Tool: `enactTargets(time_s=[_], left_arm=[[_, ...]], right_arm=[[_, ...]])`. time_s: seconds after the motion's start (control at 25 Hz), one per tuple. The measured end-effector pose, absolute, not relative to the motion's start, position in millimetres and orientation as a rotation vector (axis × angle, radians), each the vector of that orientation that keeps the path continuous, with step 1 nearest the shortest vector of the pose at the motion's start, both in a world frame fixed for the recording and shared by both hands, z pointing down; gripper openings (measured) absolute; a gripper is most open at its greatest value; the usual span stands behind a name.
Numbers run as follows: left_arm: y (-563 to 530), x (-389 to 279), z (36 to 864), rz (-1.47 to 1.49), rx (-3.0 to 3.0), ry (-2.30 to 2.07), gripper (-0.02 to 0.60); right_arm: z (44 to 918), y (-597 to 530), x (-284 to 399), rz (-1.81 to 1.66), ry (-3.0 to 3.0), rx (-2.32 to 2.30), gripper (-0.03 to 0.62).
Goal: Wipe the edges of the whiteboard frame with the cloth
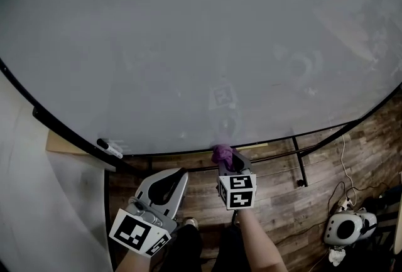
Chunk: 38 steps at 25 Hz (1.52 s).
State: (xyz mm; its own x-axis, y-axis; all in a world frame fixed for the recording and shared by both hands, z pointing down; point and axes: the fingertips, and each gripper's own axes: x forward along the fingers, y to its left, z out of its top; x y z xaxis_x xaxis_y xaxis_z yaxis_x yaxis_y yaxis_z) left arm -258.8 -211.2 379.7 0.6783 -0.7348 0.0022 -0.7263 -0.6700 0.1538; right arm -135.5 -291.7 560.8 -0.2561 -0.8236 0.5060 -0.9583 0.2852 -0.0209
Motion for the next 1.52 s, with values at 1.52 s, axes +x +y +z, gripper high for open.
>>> enactTargets(time_s=[1.52], left_arm=[[-201, -131, 379, -0.131, 2.601, -1.485, 0.017]], right_arm=[[562, -300, -4, 0.436, -2.238, 1.463, 0.092]])
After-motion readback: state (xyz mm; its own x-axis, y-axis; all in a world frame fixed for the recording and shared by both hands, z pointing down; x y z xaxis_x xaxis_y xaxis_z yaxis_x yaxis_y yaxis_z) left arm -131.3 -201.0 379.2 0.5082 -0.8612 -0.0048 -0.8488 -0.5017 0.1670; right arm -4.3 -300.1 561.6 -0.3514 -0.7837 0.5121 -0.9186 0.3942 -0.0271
